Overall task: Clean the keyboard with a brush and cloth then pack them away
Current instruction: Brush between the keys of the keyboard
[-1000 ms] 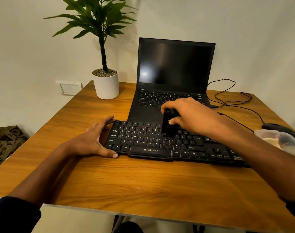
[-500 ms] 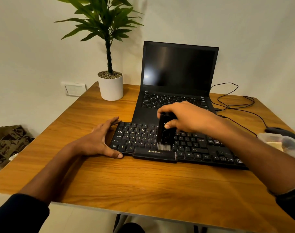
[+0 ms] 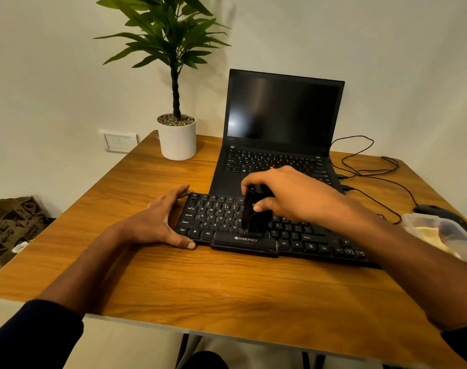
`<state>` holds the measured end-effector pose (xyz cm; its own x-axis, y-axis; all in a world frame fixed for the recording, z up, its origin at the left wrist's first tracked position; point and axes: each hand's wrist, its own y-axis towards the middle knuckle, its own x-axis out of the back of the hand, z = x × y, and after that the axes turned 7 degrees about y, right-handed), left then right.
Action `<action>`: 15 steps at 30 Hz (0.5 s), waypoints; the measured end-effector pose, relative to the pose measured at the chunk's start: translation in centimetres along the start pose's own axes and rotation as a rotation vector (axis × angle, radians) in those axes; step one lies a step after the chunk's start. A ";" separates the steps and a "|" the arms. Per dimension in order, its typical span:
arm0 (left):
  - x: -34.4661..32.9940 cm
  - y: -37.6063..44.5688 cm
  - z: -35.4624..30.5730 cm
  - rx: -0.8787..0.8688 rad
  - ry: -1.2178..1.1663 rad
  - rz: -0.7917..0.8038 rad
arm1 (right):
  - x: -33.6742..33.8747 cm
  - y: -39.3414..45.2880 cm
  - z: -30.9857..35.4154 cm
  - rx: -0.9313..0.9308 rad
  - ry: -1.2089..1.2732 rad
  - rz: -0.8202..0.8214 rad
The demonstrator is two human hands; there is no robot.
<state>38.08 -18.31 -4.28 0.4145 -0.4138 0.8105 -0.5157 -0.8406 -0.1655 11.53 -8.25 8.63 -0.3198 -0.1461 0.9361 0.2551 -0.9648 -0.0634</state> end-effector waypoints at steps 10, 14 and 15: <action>0.0 0.0 -0.1 -0.002 0.006 0.008 | -0.6 2.6 -0.4 -0.027 0.069 -0.033; 0.1 0.0 0.0 0.005 0.006 0.005 | -1.0 4.2 -1.6 -0.051 0.024 -0.206; 0.0 0.0 0.0 -0.001 0.010 0.002 | -0.9 4.4 -1.6 -0.042 -0.009 -0.246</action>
<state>38.12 -18.29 -4.27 0.4063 -0.4119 0.8157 -0.5171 -0.8396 -0.1664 11.46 -12.71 6.91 -0.3599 0.0960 0.9280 0.1327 -0.9793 0.1528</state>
